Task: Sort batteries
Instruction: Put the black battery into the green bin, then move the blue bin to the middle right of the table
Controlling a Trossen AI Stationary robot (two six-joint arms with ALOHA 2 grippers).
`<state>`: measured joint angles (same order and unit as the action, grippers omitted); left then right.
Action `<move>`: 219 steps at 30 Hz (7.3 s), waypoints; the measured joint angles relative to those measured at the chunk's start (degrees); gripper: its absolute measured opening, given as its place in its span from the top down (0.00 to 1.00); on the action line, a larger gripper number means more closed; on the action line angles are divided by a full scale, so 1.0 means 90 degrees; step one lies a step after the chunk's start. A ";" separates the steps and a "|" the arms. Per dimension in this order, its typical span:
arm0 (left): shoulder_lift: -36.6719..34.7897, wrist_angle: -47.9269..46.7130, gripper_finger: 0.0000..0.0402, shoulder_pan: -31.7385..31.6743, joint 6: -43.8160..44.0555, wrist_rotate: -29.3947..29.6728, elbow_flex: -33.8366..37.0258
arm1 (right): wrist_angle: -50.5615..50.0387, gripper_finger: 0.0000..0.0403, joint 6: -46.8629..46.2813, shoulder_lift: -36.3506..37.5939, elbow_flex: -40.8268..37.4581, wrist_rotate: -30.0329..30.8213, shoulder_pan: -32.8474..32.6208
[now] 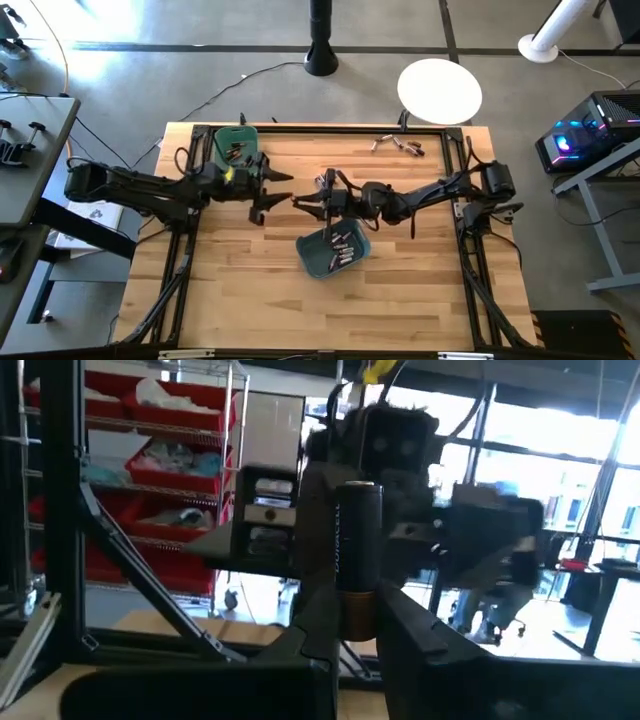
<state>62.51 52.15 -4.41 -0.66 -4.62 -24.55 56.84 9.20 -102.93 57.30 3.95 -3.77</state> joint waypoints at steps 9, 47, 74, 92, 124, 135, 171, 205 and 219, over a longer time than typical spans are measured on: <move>0.0319 -0.0766 0.58 0.0077 0.0055 -0.0405 -0.0420 | -0.0051 0.94 -0.0013 -0.0055 0.0000 -0.0106 -0.0016; 0.0351 -0.0691 0.72 0.0178 -0.0118 -0.0494 -0.0420 | -0.0148 0.92 0.0305 -0.0052 0.0002 0.1003 -0.0274; -0.1272 -0.8859 0.91 -0.0680 0.0745 0.4268 -0.1836 | -0.4156 0.61 -0.1152 0.1068 0.0007 0.2509 -0.0281; 0.1251 -0.9375 0.90 -0.4992 0.0308 0.1176 -0.1875 | -0.4255 0.61 -0.1096 0.1055 0.0007 0.2181 -0.0289; 0.1560 -0.9536 0.56 -0.5265 -0.0323 0.1172 -0.2502 | -0.4025 0.61 -0.0511 0.1154 0.0002 0.2722 -0.0227; -0.0538 -0.9434 0.56 -0.4061 -0.0156 0.1152 -0.2440 | -0.4903 0.60 -0.1112 0.1094 0.0147 -0.0065 0.1056; -0.1507 -0.7635 0.56 -0.2396 -0.0282 0.1109 -0.1263 | -0.6473 0.59 0.2534 -0.0273 0.0509 -0.1426 0.1696; -0.1507 -0.3687 0.56 0.0594 -0.1111 0.1086 0.0318 | -1.1095 0.59 -0.1992 -0.0195 0.2518 0.0715 -0.2211; -0.1504 -0.3615 0.56 0.0593 -0.1108 0.1189 0.0318 | -1.0967 0.69 -0.2165 -0.0203 0.1659 0.0328 -0.1767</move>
<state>48.97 19.62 0.93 -10.63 6.08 -21.69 -41.86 -10.28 -104.75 72.23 6.89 -19.68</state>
